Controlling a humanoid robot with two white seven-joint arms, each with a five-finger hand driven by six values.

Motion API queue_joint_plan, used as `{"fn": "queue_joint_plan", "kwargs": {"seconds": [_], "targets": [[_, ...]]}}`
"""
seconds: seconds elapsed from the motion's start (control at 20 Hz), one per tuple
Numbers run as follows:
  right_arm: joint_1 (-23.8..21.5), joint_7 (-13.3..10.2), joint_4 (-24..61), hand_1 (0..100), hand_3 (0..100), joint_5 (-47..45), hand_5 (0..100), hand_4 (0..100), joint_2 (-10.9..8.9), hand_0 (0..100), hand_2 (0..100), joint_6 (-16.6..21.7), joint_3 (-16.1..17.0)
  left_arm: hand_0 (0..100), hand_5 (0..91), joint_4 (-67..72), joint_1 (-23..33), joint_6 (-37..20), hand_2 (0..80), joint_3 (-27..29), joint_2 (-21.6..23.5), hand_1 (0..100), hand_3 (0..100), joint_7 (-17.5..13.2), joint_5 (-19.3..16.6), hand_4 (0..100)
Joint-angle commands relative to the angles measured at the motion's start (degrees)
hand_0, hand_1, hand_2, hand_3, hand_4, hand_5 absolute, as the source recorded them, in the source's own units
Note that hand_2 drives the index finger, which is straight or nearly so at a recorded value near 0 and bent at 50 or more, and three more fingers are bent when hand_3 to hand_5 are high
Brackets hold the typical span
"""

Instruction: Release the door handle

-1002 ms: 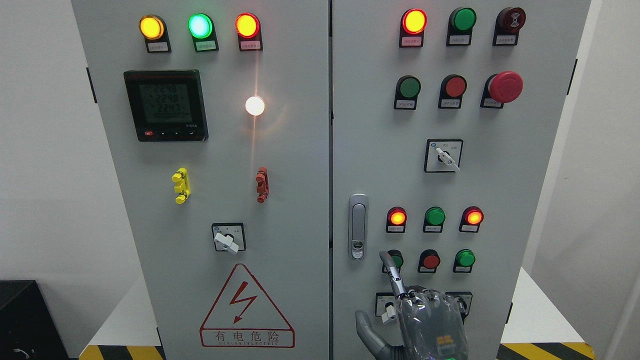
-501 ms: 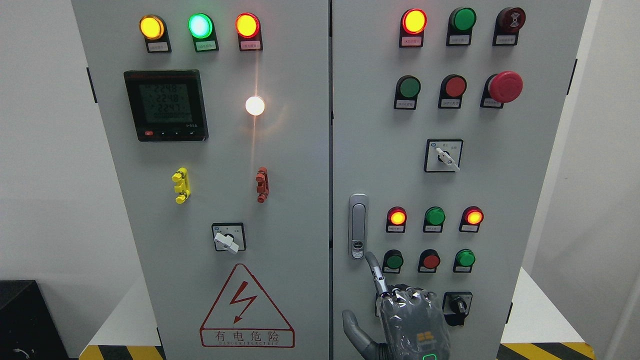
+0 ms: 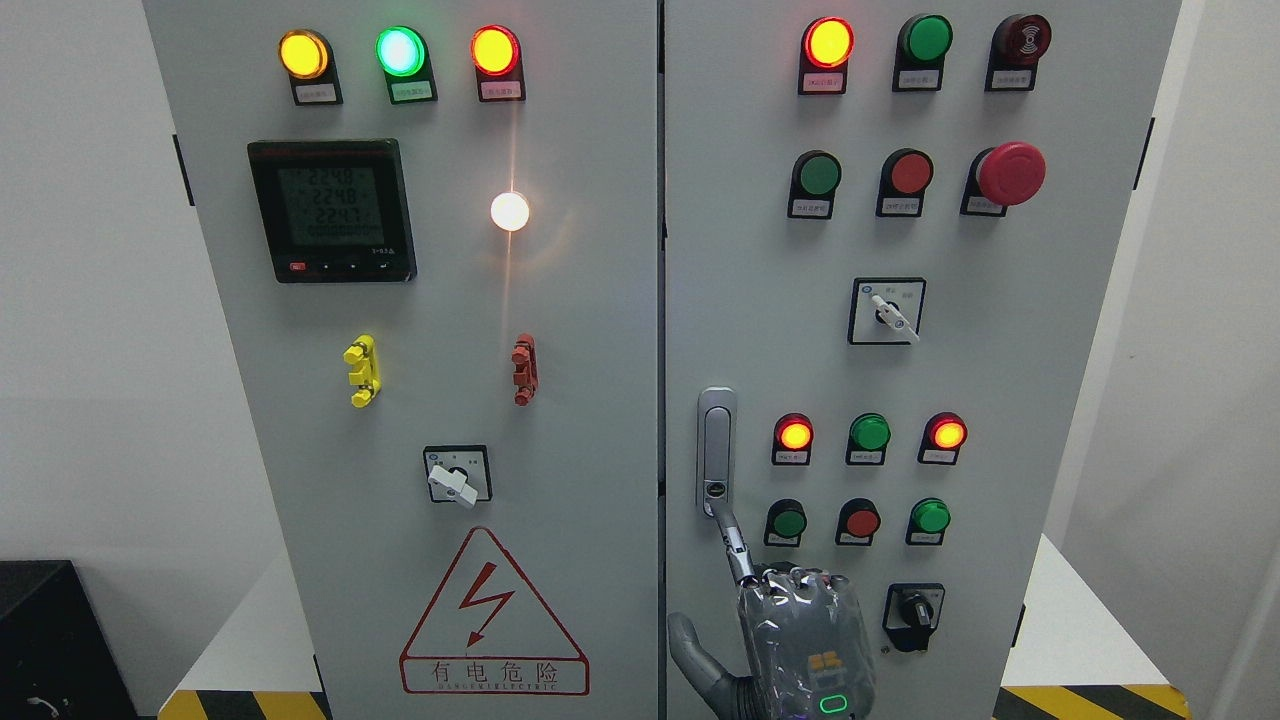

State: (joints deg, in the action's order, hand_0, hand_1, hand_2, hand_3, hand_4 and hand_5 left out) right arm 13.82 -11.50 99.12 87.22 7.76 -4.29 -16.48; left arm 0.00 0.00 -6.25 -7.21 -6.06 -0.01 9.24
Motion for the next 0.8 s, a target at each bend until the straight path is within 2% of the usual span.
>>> {"fn": "queue_joint_plan", "kwargs": {"seconds": [0.0, 0.75], "targets": [[1.2, 0.1, -2.2, 25, 100, 0.1, 100, 100, 0.06, 34, 0, -0.2, -0.7, 12, 0.0, 1.7, -1.5, 0.0, 0.0, 0.0, 0.0, 56, 0, 0.0, 0.1, 0], [2.4, 0.2, -3.1, 25, 100, 0.1, 100, 100, 0.15, 34, 0, -1.4, -0.2, 12, 0.0, 1.7, -1.6, 0.0, 0.0, 0.0, 0.0, 56, 0, 0.0, 0.0, 0]]}}
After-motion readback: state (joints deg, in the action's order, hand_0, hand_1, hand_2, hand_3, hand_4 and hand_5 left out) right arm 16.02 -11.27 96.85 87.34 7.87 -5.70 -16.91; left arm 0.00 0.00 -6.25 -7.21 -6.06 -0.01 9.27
